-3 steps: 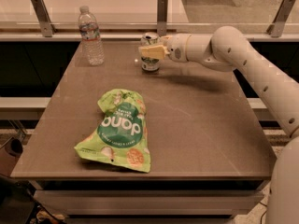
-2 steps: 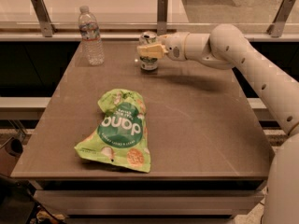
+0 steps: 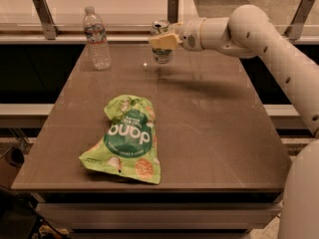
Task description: Pick 7up can
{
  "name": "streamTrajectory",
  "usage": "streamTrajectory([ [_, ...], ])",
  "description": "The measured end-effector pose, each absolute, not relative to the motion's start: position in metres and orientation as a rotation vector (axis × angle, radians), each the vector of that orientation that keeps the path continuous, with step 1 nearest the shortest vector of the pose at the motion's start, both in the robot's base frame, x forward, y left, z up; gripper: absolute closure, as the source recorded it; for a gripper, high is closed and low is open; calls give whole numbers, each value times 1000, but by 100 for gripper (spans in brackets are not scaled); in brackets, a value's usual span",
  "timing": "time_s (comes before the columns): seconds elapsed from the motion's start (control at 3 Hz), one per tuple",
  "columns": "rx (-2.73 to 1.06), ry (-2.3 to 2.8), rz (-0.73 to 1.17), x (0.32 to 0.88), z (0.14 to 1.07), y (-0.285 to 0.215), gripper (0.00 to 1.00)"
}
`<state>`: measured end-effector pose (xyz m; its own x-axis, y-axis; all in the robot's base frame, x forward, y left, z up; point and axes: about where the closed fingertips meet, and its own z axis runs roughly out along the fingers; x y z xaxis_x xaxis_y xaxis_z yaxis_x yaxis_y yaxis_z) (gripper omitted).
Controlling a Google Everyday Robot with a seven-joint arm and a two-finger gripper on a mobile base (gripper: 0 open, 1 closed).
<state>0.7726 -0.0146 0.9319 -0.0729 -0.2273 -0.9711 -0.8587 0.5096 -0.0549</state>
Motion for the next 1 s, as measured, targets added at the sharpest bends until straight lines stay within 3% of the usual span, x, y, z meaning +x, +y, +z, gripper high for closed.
streamTrajectory([
  [1.0, -1006, 1527, 562, 779, 997, -24, 100],
])
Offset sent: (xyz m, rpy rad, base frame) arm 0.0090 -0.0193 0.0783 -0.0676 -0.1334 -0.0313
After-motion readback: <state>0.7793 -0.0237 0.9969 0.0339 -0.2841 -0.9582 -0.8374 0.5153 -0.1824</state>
